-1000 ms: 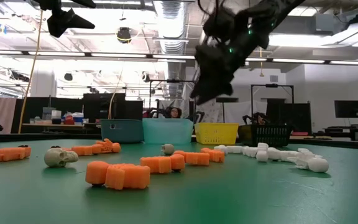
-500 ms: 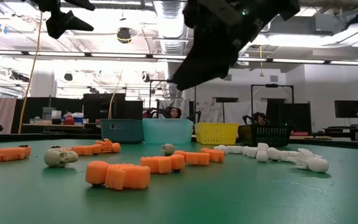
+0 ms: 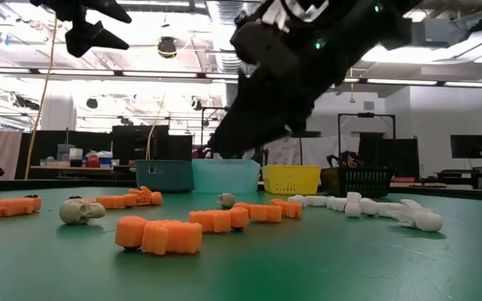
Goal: Sort Halloween decoration
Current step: Put the white skull toy into the yellow bin
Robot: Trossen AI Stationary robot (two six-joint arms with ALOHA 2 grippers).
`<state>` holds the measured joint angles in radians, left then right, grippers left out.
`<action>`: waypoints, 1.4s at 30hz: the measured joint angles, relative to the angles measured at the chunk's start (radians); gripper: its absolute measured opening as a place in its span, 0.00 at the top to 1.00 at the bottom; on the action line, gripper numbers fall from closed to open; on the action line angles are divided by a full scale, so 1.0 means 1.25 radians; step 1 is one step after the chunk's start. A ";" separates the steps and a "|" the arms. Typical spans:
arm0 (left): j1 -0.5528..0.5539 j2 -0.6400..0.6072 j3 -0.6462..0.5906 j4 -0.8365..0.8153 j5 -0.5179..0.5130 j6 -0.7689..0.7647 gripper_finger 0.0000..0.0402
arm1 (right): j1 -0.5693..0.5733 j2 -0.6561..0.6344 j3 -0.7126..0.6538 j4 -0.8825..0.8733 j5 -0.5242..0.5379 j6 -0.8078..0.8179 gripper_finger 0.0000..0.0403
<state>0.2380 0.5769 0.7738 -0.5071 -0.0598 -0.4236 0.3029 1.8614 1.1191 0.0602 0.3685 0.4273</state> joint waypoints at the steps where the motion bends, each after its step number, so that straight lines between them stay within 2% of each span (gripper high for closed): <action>1: -0.001 0.000 0.000 0.000 0.000 0.000 0.35 | 0.002 0.010 0.004 0.002 0.001 0.013 0.59; 5: -0.001 -0.003 0.000 0.000 -0.001 0.004 0.35 | 0.005 0.044 0.009 -0.004 0.025 0.037 0.59; 12: -0.002 -0.004 0.000 -0.002 0.002 0.012 0.35 | 0.003 0.047 0.009 -0.015 0.100 0.035 0.59; 27: -0.002 -0.006 0.000 -0.008 0.009 0.018 0.35 | 0.015 0.061 0.009 0.002 0.127 0.044 0.59; 42: -0.002 -0.007 0.000 -0.017 0.009 0.017 0.35 | 0.015 0.123 0.010 0.019 0.101 0.083 0.59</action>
<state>0.2352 0.5686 0.7734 -0.5289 -0.0486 -0.4022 0.3218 2.0148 1.1316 0.0839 0.4952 0.5310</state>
